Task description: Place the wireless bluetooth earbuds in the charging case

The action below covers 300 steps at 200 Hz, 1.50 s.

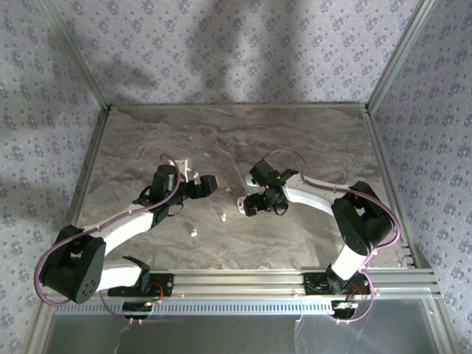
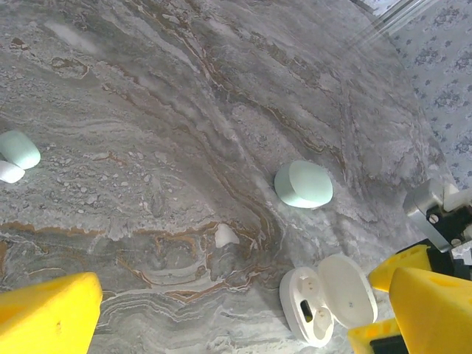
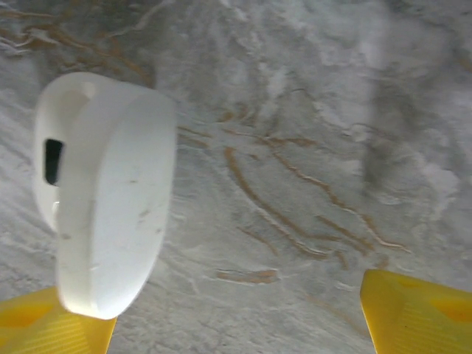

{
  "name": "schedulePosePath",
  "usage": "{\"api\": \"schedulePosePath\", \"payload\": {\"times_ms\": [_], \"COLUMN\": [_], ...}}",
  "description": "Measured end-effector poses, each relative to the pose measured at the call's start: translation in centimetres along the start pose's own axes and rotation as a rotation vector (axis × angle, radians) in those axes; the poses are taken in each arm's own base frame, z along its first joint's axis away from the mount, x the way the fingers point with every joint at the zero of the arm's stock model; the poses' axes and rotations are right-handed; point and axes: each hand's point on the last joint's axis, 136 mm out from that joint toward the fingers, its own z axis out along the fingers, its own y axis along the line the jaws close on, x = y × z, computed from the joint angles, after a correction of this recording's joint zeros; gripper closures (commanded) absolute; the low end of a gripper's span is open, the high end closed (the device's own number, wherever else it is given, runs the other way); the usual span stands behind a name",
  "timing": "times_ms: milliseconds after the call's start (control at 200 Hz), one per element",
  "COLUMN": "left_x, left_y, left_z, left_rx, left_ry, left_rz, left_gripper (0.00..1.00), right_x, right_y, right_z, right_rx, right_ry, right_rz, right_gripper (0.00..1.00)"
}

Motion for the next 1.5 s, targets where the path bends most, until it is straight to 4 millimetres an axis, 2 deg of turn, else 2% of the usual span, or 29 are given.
{"api": "schedulePosePath", "payload": {"times_ms": [475, 630, 835, 949, 1114, 1209, 1394, 1499], "left_x": [0.2, 1.0, 2.1, 2.1, 0.8, -0.4, -2.3, -2.7], "left_y": [0.2, 0.4, -0.6, -0.5, 0.0, 0.8, 5.4, 6.6], "left_z": [0.1, 0.6, 0.8, 0.8, 0.0, -1.0, -4.2, -5.6], "left_rx": [-0.003, -0.010, -0.018, -0.044, -0.100, -0.135, -0.253, -0.283], "left_ry": [0.007, 0.034, 0.072, 0.079, 0.048, -0.012, -0.127, -0.173], "left_rz": [-0.004, -0.013, 0.020, 0.023, 0.055, 0.062, -0.011, -0.037], "left_gripper": [0.00, 0.00, 0.00, 0.00, 0.00, 0.00, 0.00, 0.00], "right_x": [-1.0, -1.1, -1.8, -1.2, 1.2, 2.4, 1.2, 0.3], "right_y": [-2.6, -1.7, -0.2, 1.3, 6.7, 9.0, 11.6, 12.7], "right_z": [-0.4, -1.2, -4.4, -5.3, -5.6, -5.6, -4.4, -3.0], "right_rx": [0.071, 0.025, -0.072, -0.120, -0.187, -0.212, -0.225, -0.218], "right_ry": [-0.021, -0.035, -0.127, -0.153, -0.143, -0.130, -0.115, -0.092], "right_rz": [0.051, 0.050, 0.040, 0.003, -0.149, -0.209, -0.210, -0.196], "right_gripper": [0.15, 0.14, 0.16, 0.18, 0.24, 0.28, 0.35, 0.35]}}
